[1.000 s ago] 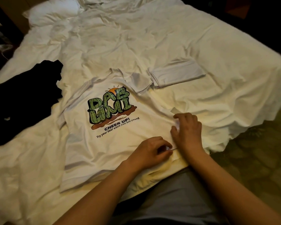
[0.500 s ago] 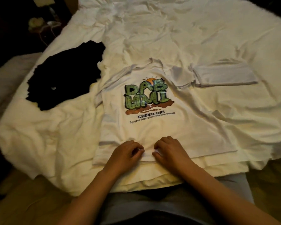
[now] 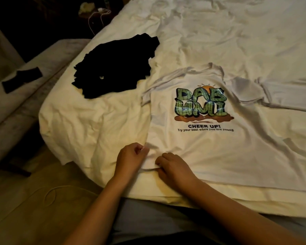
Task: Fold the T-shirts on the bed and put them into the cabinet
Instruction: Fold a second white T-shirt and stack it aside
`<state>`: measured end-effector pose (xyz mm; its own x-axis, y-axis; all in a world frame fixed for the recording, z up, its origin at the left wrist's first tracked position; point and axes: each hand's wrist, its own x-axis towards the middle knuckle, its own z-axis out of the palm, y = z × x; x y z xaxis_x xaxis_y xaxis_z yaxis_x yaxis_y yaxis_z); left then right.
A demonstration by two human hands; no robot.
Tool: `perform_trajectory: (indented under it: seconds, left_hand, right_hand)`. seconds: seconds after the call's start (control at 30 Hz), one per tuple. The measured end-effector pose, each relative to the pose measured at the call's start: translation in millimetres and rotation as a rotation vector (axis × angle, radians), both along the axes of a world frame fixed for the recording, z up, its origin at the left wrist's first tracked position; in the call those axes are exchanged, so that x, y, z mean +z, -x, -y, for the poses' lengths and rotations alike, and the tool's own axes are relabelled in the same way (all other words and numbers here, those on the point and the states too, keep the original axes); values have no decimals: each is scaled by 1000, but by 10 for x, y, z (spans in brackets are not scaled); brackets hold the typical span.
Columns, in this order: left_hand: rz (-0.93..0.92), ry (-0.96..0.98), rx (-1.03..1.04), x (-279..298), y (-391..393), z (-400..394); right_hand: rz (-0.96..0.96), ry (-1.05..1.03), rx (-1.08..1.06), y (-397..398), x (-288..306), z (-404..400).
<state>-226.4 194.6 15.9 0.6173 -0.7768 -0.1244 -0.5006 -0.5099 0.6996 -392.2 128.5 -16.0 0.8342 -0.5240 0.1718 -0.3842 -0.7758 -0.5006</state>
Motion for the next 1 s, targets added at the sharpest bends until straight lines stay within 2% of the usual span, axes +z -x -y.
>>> perform_trajectory:
  seconds: [0.07,0.2,0.37,0.5,0.6,0.7,0.87,1.0]
  left_hand:
    - [-19,-22,-32,57,-59,22]
    - [-152,7,44,93,-164,-66]
    - [-16,-53,-25,97,-121,-148]
    - [35,-129,-86,131,-183,-145]
    - [49,-177,-120,132,-233,-159]
    - [74,-132,-96,128,-240,-125]
    - [87,-21,-15,141,-269,110]
    - [19,46,4,107,-366,412]
  right_hand:
    - [25,-3,3,-6,53,-1]
    - [136,24,11,45,139,-72]
    - [86,27,84,58,42,-168]
    - [152,29,93,37,138,-167]
    - [57,0,143,30,131,-144]
    - [17,-46,107,32,85,-75]
    - [133,-14,-30,-126,100,251]
    - [68,10,-114,-325,69,635]
